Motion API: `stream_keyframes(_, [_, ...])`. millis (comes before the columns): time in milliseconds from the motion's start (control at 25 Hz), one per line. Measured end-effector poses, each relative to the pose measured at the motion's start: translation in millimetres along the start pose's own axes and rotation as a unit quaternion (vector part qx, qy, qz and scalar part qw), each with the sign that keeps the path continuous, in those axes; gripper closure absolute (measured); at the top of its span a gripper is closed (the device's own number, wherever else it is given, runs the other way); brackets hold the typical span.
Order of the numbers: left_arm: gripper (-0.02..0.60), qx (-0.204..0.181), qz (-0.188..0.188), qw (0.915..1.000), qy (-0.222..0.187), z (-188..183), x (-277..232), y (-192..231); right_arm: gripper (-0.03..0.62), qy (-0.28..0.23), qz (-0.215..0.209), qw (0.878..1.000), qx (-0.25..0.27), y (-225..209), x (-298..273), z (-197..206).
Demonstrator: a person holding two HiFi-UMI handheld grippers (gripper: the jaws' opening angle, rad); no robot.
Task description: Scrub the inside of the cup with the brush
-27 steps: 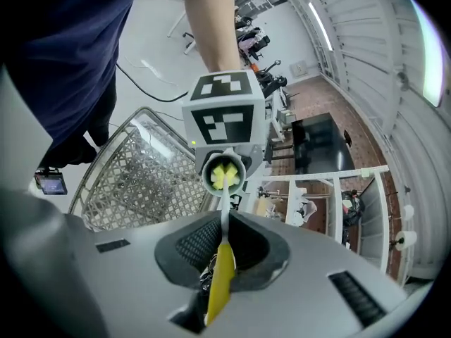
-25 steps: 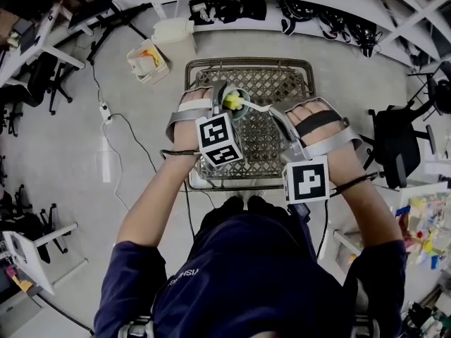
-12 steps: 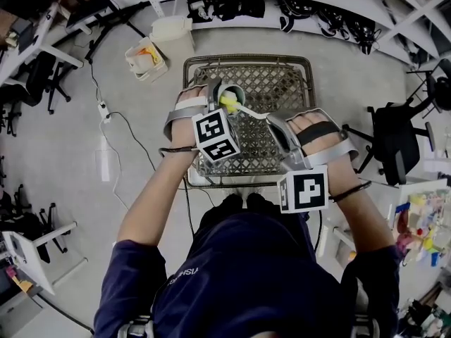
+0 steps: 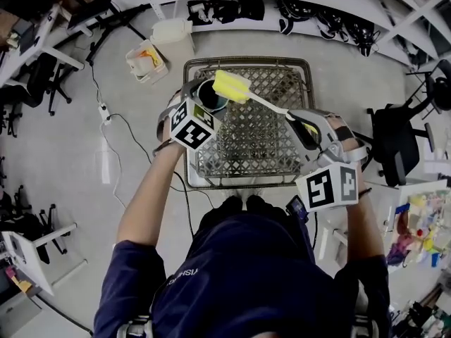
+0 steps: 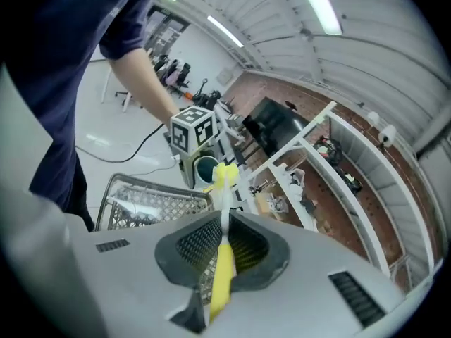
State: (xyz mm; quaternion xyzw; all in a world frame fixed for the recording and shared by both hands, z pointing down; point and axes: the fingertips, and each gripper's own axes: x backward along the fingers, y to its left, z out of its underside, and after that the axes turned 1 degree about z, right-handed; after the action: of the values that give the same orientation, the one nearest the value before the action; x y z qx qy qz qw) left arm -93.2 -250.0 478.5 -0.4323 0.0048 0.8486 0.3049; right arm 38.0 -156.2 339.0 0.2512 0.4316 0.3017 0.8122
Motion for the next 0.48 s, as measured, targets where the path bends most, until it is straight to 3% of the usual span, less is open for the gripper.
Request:
stream_keyframes(200, [0.196,0.053,0.017,0.9974,-0.047,-12,15,-1,0.563,-0.071,0.03,0.99,-0.118,-29,8,1])
stream_keyframes(480, [0.196,0.087,0.028,0.9907,-0.101,-33,34,-20,0.563,-0.158,0.039,0.932,-0.323,-60,19,16])
